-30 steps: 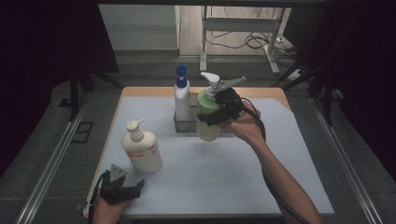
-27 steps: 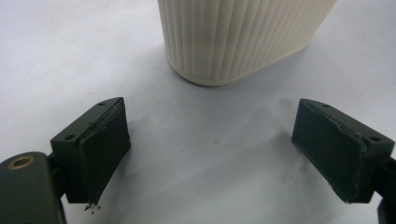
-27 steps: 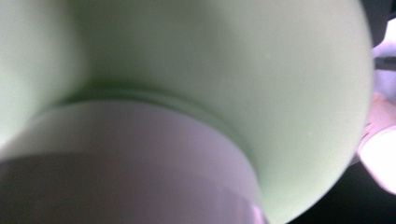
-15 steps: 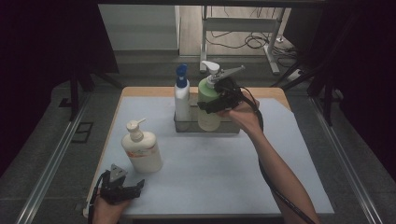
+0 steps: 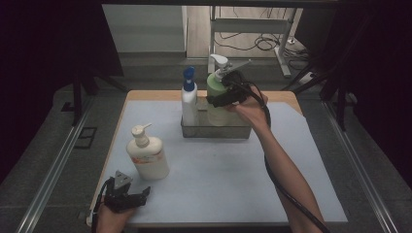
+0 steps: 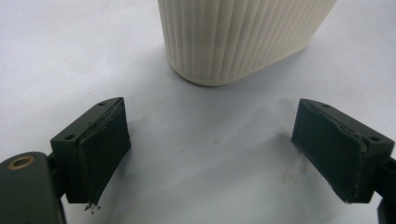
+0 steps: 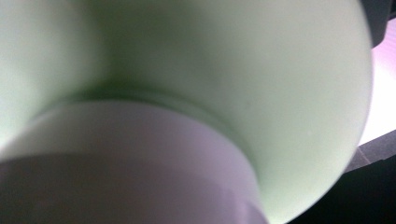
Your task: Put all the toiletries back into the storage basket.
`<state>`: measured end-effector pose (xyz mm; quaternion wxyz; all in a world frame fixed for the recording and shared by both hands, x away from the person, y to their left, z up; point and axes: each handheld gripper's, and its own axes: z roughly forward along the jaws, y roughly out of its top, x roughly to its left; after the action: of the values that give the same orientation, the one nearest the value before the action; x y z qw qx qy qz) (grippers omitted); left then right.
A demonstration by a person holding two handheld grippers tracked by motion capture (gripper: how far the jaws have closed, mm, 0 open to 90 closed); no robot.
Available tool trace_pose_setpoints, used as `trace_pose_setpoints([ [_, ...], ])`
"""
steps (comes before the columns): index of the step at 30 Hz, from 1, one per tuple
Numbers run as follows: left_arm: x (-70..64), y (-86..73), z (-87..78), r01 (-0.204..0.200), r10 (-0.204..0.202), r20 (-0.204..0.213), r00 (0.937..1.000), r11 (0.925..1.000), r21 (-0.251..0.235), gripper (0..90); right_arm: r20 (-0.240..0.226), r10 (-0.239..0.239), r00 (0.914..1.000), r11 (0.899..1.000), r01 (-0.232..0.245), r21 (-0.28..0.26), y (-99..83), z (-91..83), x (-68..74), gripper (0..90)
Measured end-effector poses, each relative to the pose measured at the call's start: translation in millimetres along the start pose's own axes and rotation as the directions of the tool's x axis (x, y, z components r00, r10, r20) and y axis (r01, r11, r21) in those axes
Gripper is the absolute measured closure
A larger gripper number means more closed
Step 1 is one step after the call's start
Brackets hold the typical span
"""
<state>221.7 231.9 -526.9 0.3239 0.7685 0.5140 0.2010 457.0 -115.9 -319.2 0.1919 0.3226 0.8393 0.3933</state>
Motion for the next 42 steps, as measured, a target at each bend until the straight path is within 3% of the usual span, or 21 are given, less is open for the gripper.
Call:
trace_pose_setpoints([
  [11,-0.1,0.0,-0.2,0.001,-0.001,0.001,1.0000,1.0000,0.002,10.8,0.021,0.020,0.9996,1.000,-0.020,-0.003,-0.1,17.3,-9.2,11.9],
  [20,0.0,0.0,-0.2,0.002,-0.002,0.001,1.0000,1.0000,0.002,10.8,0.025,0.018,0.9995,0.999,-0.019,0.028,-9.8,33.2,-13.0,11.9],
  [42,-0.1,-0.1,-0.2,0.001,-0.001,0.001,1.0000,1.0000,0.003,10.7,-0.013,0.045,0.9989,0.994,-0.044,0.099,-32.8,54.7,-19.7,12.0],
])
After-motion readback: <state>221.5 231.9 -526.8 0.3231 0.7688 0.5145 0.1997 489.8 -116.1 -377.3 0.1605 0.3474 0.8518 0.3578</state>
